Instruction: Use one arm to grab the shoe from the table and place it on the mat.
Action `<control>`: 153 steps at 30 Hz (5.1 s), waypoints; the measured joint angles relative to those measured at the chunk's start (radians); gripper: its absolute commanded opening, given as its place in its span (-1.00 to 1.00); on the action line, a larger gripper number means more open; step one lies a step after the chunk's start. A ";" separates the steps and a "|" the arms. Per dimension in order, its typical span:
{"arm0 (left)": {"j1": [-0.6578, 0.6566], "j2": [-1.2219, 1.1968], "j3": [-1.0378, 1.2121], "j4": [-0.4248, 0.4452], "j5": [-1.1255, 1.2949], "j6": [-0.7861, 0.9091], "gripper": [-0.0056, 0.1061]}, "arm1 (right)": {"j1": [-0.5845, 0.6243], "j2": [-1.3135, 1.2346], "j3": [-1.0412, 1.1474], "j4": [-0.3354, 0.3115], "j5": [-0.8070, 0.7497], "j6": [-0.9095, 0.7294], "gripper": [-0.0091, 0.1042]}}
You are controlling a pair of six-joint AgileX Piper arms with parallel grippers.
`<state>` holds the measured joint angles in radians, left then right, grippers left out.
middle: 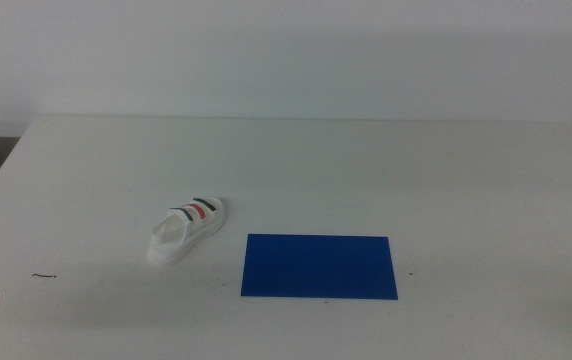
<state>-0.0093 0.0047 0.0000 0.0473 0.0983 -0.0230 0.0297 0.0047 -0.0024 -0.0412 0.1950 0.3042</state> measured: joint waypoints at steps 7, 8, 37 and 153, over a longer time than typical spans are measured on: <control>-0.020 0.373 -0.323 -0.041 0.335 0.000 0.78 | 0.000 0.000 0.000 0.000 0.000 0.000 0.56; -0.023 0.451 -0.402 -0.047 0.392 0.006 0.78 | 0.000 0.000 0.000 0.000 0.000 0.000 0.56; -0.259 2.015 -1.526 -0.169 0.948 0.430 0.78 | 0.000 0.000 0.000 0.000 0.000 0.000 0.56; -0.487 0.963 -0.727 -0.069 0.327 -0.017 0.78 | 0.000 0.000 0.000 0.000 0.000 0.000 0.56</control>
<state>-0.4964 0.9674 -0.7269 -0.0215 0.4250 -0.0397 0.0297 0.0047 -0.0024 -0.0412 0.1950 0.3042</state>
